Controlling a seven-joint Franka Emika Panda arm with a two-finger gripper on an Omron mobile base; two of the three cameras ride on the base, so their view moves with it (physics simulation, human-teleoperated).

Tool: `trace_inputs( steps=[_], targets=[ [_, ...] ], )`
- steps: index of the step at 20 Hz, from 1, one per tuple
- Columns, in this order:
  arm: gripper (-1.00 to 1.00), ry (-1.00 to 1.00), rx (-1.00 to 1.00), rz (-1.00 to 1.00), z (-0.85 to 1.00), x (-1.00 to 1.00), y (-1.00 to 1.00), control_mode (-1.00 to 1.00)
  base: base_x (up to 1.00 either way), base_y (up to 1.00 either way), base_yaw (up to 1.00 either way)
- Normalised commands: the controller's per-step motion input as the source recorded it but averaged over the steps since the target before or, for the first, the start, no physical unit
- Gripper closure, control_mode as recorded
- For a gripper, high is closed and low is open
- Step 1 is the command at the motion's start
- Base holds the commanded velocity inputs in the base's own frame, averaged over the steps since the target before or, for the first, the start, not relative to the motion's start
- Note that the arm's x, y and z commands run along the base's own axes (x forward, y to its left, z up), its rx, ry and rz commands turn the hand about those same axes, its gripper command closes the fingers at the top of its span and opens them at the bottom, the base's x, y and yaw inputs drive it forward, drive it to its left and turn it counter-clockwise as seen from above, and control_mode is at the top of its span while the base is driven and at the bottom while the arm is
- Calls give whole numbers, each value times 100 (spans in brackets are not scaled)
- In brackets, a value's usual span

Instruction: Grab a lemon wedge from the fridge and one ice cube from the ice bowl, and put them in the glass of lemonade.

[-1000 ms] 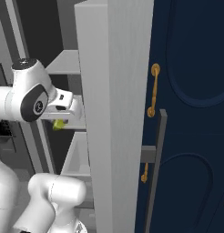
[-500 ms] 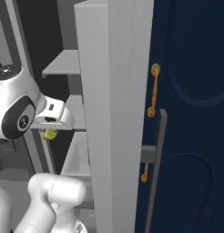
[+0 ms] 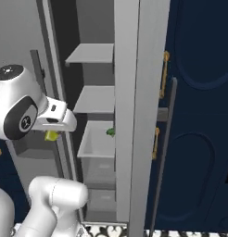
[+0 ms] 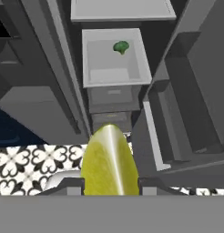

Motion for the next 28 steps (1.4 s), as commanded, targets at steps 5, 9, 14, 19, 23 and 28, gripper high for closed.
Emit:
trace_inputs(
  steps=[5, 9, 14, 19, 23, 28],
  targets=[
    [100, 0, 0, 0, 0, 0, 0, 100, -72, 66, 23],
    [100, 0, 0, 0, 0, 0, 0, 100, 0, 94, 75],
    [100, 0, 0, 0, 0, 0, 0, 100, 0, 60, 96],
    [100, 0, 0, 0, 0, 0, 0, 100, 0, 9, 100],
    [100, 0, 0, 0, 0, 0, 0, 100, 15, 0, 97],
    [100, 0, 0, 0, 0, 0, 0, 100, 85, -2, 67]
  ],
)
